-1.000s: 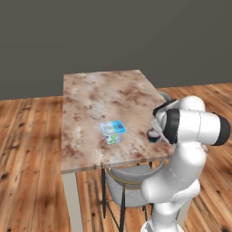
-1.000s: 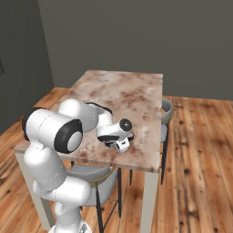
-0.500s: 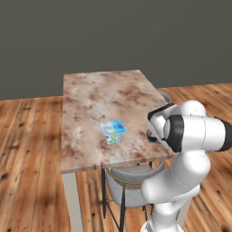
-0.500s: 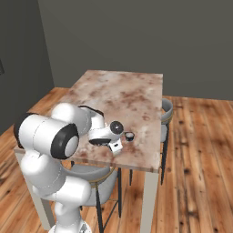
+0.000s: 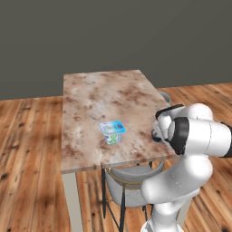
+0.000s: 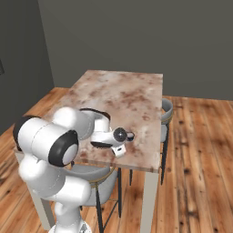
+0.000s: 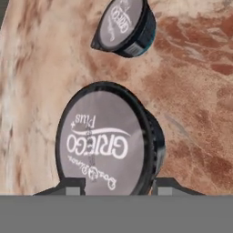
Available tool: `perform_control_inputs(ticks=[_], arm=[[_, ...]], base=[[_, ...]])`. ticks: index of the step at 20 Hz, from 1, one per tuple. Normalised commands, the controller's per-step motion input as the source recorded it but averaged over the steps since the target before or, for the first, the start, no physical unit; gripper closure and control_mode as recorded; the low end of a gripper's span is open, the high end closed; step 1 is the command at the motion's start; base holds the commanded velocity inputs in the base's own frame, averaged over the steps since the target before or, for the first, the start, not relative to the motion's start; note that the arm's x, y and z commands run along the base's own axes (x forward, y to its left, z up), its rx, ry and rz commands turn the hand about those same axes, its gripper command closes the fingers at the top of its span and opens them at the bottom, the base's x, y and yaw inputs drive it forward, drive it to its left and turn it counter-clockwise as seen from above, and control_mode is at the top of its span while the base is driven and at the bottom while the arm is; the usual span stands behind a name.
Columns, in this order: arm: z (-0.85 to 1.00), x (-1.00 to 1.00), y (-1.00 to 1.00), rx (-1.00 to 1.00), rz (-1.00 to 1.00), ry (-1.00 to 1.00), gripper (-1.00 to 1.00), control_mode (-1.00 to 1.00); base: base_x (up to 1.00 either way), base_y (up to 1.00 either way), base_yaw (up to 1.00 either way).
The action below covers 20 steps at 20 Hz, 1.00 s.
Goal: Stack the yogurt containers by placing the smaller containers on top of the larger containers.
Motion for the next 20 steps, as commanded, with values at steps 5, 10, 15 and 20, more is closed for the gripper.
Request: perform_control_inputs(ticks=[5,10,15,20], arm=[[0.03,-0.29,-0.14,0.03,0.00,-0.17,1.00,-1.00],[0.45,-0.20,0.03,0.02,0.00,-0.07,1.00,-1.00],[0.78,-0.01,0.29,0.00,0.00,0.00,1.00,-1.00],[0.93,0.00,0.38,0.00,0.00,0.08,1.00,-1.00]], base=[[0.00,0.00,0.00],[0.00,0.00,0.00],[0.00,0.00,0.00],[0.00,0.00,0.00]])
